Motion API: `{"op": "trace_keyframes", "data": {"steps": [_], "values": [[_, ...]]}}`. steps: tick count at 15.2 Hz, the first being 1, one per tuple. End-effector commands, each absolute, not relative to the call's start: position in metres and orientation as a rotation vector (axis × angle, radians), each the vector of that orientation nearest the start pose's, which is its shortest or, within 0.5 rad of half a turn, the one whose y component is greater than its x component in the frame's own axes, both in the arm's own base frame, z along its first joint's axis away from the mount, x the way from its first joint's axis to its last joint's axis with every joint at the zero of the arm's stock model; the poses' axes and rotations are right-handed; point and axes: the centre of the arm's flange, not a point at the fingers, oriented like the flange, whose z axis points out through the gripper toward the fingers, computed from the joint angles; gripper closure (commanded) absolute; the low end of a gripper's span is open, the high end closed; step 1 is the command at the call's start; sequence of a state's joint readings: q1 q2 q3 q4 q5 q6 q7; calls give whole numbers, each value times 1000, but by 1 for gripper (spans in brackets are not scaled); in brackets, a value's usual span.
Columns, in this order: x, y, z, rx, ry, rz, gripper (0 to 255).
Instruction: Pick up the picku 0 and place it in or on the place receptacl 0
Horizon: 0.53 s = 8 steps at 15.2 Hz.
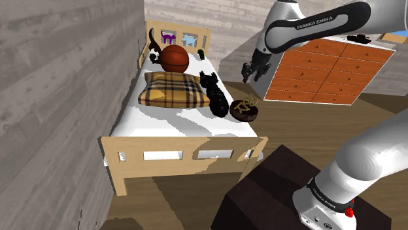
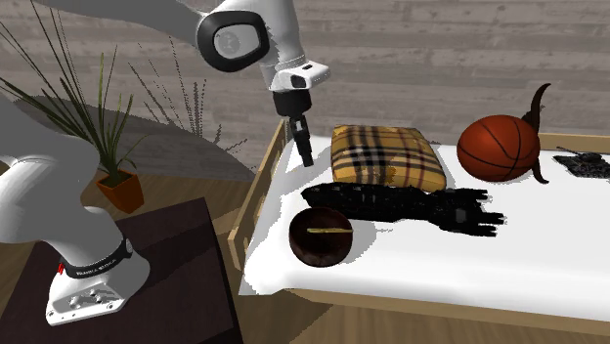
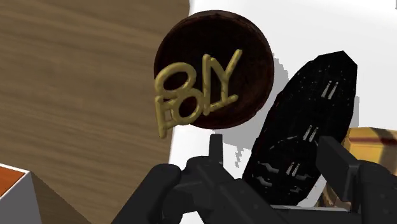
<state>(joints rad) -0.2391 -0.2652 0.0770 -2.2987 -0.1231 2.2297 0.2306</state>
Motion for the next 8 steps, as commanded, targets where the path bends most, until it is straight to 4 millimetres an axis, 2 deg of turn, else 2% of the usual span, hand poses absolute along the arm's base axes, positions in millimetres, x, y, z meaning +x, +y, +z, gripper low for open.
{"op": "trace_keyframes", "data": {"steps": [1, 4, 8], "values": [[467, -93, 454, -3111, 645, -362, 0], [449, -110, 420, -2953, 825, -419, 0], [455, -110, 400, -2953, 825, -419, 0]]}}
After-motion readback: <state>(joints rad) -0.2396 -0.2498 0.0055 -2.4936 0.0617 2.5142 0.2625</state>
